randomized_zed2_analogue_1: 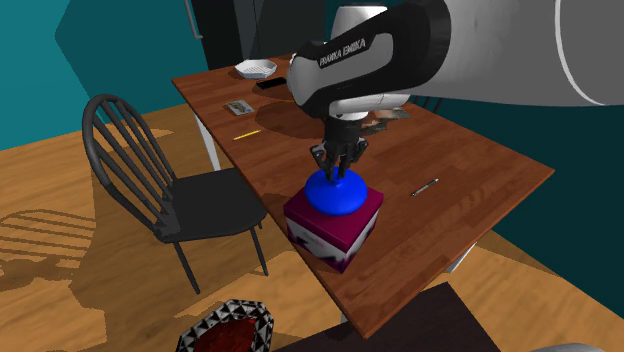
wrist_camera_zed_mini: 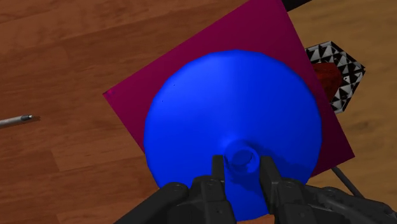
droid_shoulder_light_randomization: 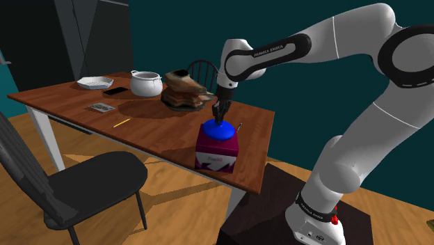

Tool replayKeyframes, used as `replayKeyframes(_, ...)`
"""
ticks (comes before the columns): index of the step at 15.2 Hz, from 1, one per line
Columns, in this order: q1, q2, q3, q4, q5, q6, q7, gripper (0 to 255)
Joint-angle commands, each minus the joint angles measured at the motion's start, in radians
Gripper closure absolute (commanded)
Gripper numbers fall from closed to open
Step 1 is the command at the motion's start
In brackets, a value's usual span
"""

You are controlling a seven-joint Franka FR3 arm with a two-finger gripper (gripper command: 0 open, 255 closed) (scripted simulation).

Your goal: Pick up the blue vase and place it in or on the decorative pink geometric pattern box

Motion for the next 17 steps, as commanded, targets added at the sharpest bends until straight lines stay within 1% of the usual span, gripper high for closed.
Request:
replayKeyframes(1,0.0,0.0,0.0,-0.001,0.0,0.002,0.0,255)
replayKeyframes(4,0.0,0.0,0.0,-0.001,0.0,0.002,0.0,255)
replayKeyframes(5,0.0,0.0,0.0,-0.001,0.0,0.002,0.0,0)
replayKeyframes(10,0.0,0.0,0.0,-0.001,0.0,0.002,0.0,0)
replayKeyframes(14,-0.003,-0.039,-0.004,0.091,-0.005,-0.129,0.002,0)
replayKeyframes(17,-0.003,-0.039,-0.004,0.091,-0.005,-0.129,0.002,0)
